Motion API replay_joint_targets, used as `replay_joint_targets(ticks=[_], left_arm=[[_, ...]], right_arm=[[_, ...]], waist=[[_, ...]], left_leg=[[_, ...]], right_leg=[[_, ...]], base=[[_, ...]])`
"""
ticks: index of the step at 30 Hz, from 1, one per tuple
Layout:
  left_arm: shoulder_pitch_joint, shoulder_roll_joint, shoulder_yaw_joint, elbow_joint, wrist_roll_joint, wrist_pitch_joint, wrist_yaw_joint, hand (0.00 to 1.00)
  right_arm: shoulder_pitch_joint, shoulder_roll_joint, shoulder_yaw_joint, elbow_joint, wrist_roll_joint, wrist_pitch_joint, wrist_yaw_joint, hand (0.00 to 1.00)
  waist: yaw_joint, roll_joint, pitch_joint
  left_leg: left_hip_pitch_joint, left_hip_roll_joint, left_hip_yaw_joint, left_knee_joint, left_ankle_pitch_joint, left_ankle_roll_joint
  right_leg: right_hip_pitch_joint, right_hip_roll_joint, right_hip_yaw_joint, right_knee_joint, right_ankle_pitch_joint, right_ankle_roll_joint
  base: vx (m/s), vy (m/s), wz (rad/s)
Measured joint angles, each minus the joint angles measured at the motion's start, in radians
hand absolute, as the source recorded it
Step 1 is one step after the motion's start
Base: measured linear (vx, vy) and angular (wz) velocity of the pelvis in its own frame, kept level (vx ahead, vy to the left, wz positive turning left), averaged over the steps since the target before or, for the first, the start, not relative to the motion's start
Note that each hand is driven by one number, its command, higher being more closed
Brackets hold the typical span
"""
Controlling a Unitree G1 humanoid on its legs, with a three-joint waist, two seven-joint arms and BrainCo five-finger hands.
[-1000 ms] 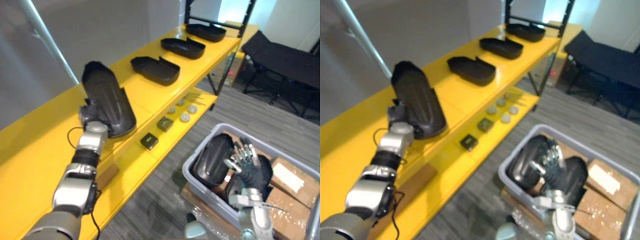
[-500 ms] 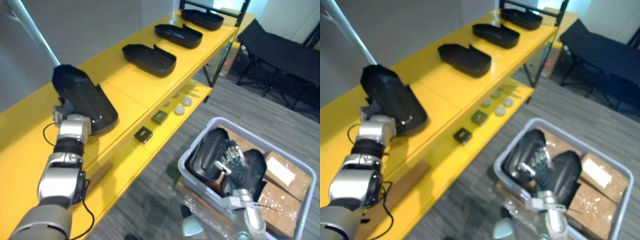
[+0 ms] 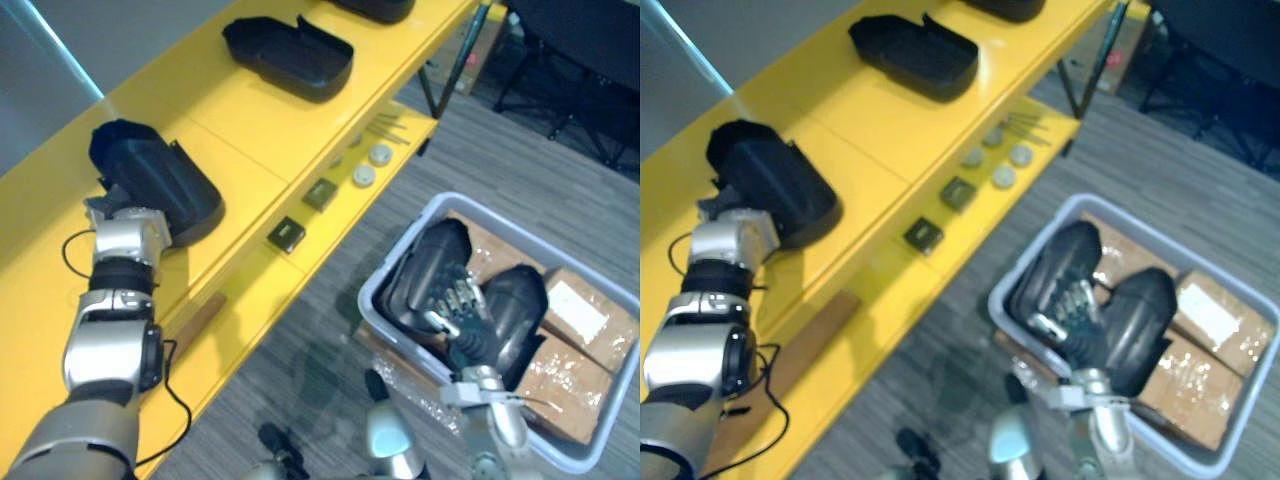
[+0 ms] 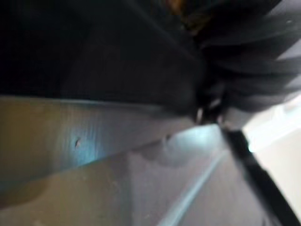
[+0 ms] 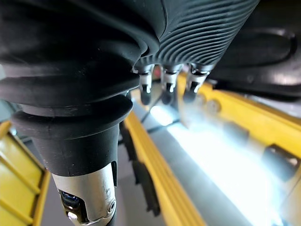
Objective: Walk over and take plastic housings, then place them on the shelf
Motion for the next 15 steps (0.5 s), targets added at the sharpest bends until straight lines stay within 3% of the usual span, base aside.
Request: replay_joint_targets(ticks=[8, 15], left_arm=[[0.008, 0.000, 0.026, 0.001, -0.109, -0.048, 0.112, 0.00], [0.042, -0.002, 0.119, 0.001, -0.160, -0.185, 0.208, 0.00]], right_arm=[[0.007, -0.022, 0.039, -0.012, 0.002, 0.000, 0.001, 0.00], [0.015, -0.025, 0.054, -0.030, 0.002, -0.002, 0.014, 0.00]], waist=[[-0.001, 0.016, 0.010], [0.000, 0.026, 0.014]], left_leg=[[-0.002, -0.001, 0.010, 0.004, 0.000, 0.000], [0.007, -0.003, 0.009, 0.008, 0.000, 0.000]], right_leg=[[-0.019, 0.000, 0.014, 0.026, -0.006, 0.005], [-0.015, -0.002, 0.013, 0.039, -0.012, 0.008]], base=[[0.00, -0.003, -0.04], [0.00, 0.000, 0.00]])
